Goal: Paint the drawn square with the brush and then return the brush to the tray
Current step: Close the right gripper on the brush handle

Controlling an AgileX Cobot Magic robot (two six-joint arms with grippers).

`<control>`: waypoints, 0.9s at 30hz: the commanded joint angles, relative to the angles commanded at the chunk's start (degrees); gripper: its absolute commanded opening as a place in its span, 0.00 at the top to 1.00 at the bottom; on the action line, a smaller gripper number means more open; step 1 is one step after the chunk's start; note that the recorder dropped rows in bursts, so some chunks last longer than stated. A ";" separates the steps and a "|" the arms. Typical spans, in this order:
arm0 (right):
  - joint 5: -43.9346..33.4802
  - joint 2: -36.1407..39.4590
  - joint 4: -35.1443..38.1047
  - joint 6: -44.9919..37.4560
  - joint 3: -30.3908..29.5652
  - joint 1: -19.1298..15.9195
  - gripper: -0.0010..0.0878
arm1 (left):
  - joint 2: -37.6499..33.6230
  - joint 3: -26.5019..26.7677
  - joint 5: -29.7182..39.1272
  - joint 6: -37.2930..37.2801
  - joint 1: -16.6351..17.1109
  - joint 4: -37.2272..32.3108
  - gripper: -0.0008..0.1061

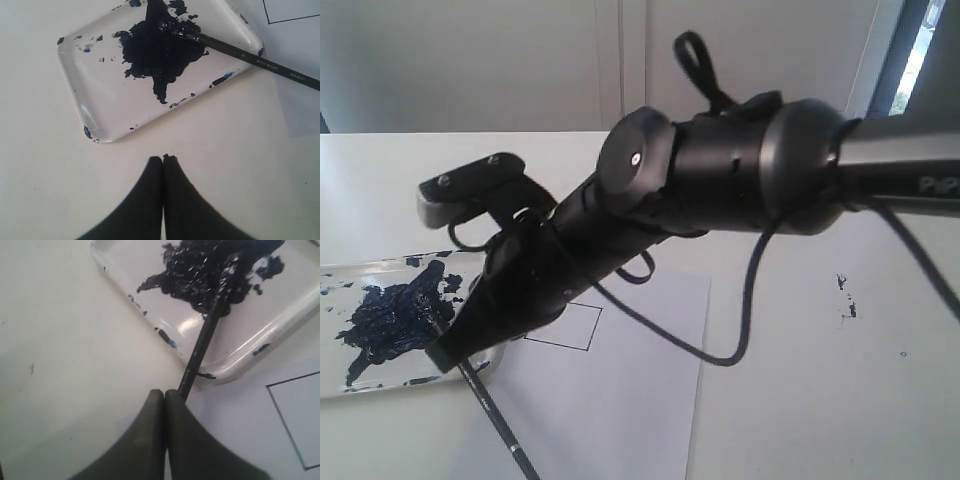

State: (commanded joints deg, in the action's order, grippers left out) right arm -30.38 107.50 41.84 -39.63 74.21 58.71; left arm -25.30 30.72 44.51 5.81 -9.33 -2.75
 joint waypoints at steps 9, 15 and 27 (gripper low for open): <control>6.63 4.06 -0.64 2.72 0.00 5.58 0.99 | 0.00 0.00 0.00 0.00 0.00 0.14 0.99; 10.35 3.92 -8.23 9.91 0.00 5.58 0.89 | 0.00 0.00 0.00 0.00 0.00 0.14 0.99; 4.88 4.03 -27.35 40.55 0.00 5.58 0.48 | 0.00 0.00 0.11 0.00 0.00 0.34 0.99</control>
State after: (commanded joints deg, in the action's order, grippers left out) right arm -25.49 111.53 14.49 0.92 74.21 64.29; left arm -25.30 30.72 44.62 5.81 -9.33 -2.40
